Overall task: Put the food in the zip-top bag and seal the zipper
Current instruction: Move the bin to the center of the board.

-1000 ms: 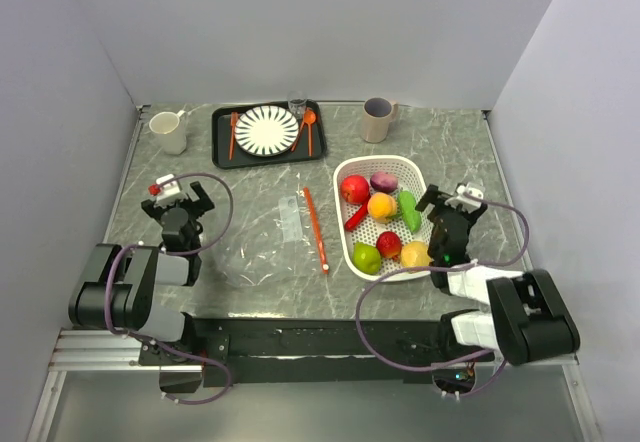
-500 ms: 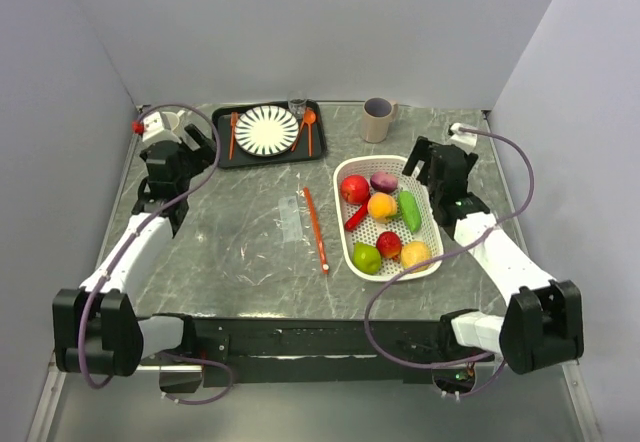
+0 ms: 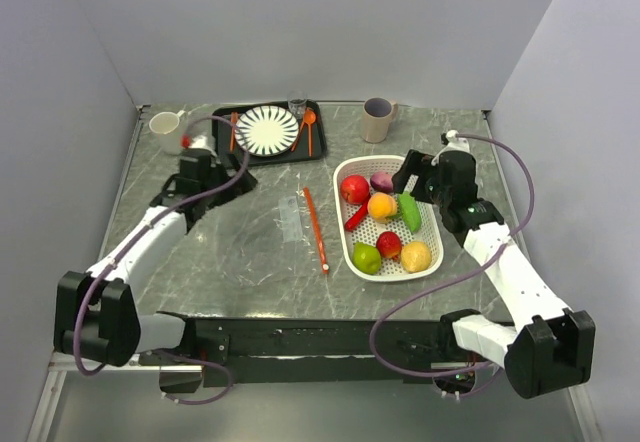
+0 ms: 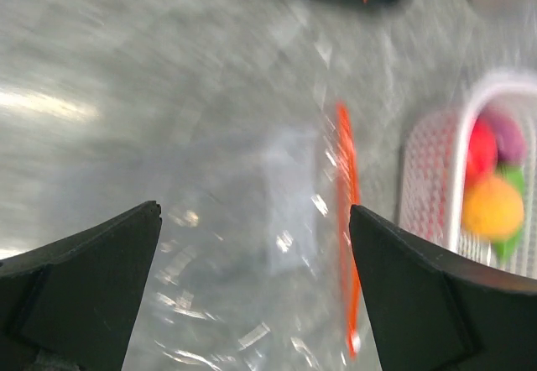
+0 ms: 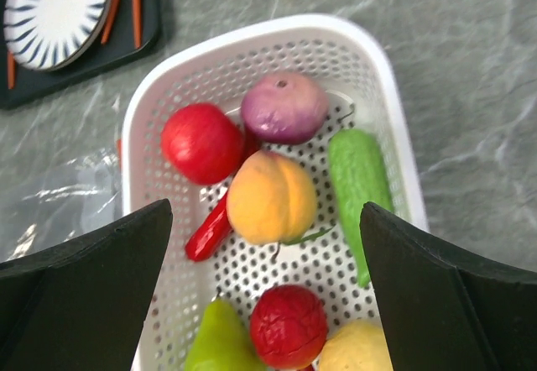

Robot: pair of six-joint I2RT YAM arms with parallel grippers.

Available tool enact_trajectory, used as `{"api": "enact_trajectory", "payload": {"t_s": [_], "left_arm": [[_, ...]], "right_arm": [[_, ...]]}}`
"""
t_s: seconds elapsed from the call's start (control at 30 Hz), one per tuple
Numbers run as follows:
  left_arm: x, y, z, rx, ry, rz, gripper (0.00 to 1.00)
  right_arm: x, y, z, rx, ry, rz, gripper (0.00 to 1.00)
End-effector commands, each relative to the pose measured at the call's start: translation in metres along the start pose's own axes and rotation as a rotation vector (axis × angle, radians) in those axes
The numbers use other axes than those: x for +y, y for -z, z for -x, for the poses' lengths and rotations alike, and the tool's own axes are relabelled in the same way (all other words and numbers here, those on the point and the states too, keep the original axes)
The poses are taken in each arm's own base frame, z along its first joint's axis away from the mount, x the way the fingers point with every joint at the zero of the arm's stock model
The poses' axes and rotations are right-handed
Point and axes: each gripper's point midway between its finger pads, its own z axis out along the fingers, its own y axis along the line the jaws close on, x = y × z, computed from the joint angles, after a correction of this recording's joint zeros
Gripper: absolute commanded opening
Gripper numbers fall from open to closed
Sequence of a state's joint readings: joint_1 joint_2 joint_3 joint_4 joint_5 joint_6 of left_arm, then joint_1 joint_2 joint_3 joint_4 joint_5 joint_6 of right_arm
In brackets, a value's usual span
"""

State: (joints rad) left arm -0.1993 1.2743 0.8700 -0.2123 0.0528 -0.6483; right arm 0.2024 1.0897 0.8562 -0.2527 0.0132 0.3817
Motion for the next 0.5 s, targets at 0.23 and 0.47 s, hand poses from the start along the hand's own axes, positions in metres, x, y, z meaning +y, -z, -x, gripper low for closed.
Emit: {"api": "enact_trajectory", "payload": {"t_s": [0.23,0.47], "left_arm": [[-0.085,-0.013,-0.130,0.202,-0.143,0.074,0.99],[-0.141,-0.037,-0.153,0.259,-0.219,0.164,0.99]], "right_arm": [[0.019,0.035,-0.009,0.074,-0.008,0.113,1.00],[0.005,0.061,-0.015,0.086,-0.071,0.029,1.00]]}}
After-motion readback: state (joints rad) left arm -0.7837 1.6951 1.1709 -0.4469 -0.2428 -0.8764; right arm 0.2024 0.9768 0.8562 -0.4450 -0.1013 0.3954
